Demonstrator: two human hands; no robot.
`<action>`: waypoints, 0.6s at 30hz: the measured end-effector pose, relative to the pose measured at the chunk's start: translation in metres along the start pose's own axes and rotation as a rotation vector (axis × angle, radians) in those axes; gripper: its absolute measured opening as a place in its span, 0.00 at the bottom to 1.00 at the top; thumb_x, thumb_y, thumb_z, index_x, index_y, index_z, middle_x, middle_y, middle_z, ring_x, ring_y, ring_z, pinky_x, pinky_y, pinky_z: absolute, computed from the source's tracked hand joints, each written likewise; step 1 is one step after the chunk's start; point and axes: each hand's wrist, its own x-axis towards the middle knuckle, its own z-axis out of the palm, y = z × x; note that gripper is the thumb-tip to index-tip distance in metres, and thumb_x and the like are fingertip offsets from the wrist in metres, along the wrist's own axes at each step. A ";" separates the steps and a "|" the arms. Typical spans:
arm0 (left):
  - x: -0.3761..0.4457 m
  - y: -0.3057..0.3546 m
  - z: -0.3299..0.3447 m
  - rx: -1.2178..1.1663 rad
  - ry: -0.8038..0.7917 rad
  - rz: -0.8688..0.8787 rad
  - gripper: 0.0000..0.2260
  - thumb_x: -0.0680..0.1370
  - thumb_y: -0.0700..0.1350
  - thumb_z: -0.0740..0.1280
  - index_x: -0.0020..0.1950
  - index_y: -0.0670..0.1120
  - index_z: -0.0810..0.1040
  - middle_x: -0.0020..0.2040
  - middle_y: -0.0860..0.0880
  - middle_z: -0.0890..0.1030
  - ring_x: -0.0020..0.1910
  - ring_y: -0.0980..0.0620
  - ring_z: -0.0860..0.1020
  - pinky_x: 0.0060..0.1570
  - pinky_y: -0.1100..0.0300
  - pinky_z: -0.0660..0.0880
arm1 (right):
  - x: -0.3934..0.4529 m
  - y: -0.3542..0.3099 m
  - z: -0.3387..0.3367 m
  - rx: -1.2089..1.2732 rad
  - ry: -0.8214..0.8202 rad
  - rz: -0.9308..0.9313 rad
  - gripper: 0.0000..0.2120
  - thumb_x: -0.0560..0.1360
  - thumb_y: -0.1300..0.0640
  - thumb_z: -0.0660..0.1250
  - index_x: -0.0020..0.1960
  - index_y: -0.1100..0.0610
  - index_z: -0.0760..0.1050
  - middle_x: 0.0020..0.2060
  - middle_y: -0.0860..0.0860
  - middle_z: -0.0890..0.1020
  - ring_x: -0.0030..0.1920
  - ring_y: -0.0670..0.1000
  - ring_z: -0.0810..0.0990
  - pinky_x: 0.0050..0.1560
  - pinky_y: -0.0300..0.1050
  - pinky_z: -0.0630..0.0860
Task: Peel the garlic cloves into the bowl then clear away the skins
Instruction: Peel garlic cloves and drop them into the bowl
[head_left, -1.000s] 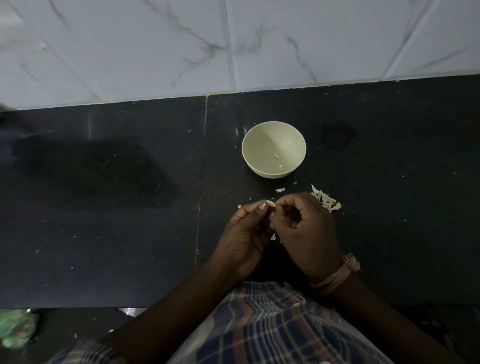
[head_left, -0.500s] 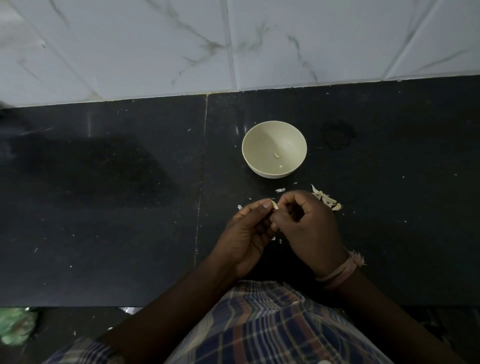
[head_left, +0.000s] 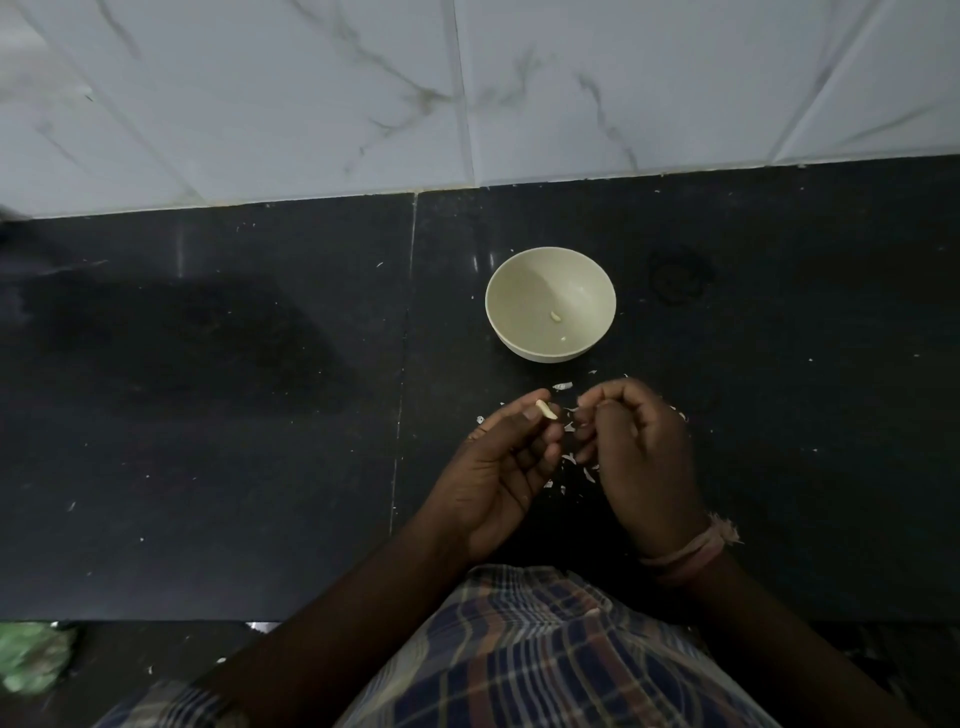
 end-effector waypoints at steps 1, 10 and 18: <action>0.000 0.000 0.000 -0.007 0.001 -0.003 0.08 0.75 0.40 0.70 0.50 0.45 0.88 0.49 0.45 0.85 0.44 0.53 0.83 0.44 0.64 0.82 | -0.001 -0.001 -0.002 -0.029 0.001 -0.012 0.12 0.81 0.53 0.61 0.43 0.56 0.78 0.36 0.51 0.83 0.35 0.50 0.83 0.33 0.44 0.78; 0.002 -0.001 -0.002 -0.041 0.041 0.034 0.09 0.73 0.40 0.71 0.53 0.44 0.82 0.45 0.44 0.85 0.41 0.53 0.84 0.41 0.64 0.82 | -0.002 0.002 -0.001 -0.145 -0.075 -0.079 0.07 0.77 0.64 0.70 0.54 0.54 0.80 0.45 0.45 0.85 0.47 0.42 0.84 0.51 0.45 0.82; 0.001 -0.001 -0.005 -0.047 0.027 0.043 0.08 0.74 0.38 0.70 0.51 0.45 0.85 0.46 0.44 0.85 0.43 0.53 0.84 0.42 0.63 0.82 | -0.008 -0.010 0.001 -0.161 -0.060 -0.238 0.07 0.78 0.63 0.70 0.54 0.57 0.83 0.48 0.46 0.85 0.48 0.41 0.84 0.49 0.34 0.79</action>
